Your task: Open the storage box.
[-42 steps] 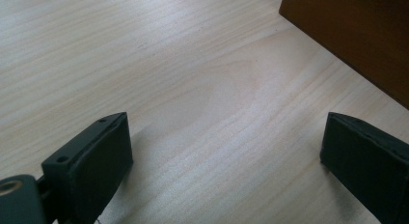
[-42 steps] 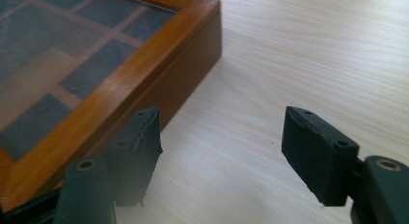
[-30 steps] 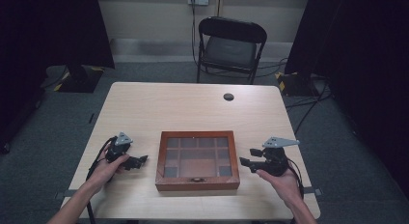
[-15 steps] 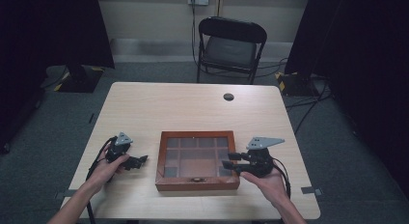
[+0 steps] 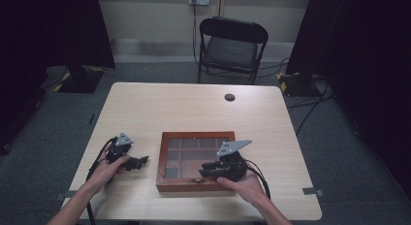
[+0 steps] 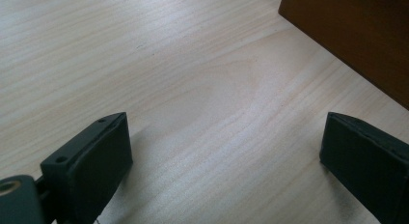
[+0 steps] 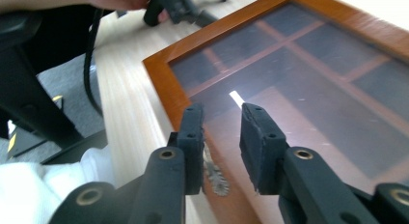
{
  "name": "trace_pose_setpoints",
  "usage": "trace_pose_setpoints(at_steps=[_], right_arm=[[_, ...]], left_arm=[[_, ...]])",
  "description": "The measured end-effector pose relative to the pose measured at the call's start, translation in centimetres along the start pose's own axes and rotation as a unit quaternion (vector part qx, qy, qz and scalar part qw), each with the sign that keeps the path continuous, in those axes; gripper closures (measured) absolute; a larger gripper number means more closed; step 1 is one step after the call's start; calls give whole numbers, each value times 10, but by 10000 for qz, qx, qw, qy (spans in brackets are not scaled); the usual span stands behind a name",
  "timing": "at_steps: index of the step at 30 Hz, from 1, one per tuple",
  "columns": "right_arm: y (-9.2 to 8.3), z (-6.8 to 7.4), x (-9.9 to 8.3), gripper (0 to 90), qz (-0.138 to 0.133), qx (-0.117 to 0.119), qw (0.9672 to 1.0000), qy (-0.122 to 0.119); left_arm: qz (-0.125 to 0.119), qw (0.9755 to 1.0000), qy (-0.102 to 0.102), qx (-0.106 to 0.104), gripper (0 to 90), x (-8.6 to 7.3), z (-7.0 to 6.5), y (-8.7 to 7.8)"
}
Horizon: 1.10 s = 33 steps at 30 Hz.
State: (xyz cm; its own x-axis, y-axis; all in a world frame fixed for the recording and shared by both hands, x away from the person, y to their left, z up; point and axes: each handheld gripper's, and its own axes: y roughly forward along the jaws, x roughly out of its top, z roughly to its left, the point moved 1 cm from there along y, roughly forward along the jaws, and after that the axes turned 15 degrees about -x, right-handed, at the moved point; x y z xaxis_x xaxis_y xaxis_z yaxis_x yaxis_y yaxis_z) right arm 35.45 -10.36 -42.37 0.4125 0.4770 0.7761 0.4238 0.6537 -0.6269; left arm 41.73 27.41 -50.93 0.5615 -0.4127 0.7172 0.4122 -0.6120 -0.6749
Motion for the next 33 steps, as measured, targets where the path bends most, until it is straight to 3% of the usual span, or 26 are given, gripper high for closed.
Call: trace_pose_setpoints(at_steps=[8,21,33], right_arm=[[16,10,-8,776,243,217,9992,-218],[21,13,-11,799,324,89,9985,-441],[22,15,-9,812,313,163,9977,-573]], left_arm=[[-16,10000,-8,-16,31,0,0,0],[23,10000,34,-9,23,1,1,0],[22,10000,28,-50,12,1,1,2]])
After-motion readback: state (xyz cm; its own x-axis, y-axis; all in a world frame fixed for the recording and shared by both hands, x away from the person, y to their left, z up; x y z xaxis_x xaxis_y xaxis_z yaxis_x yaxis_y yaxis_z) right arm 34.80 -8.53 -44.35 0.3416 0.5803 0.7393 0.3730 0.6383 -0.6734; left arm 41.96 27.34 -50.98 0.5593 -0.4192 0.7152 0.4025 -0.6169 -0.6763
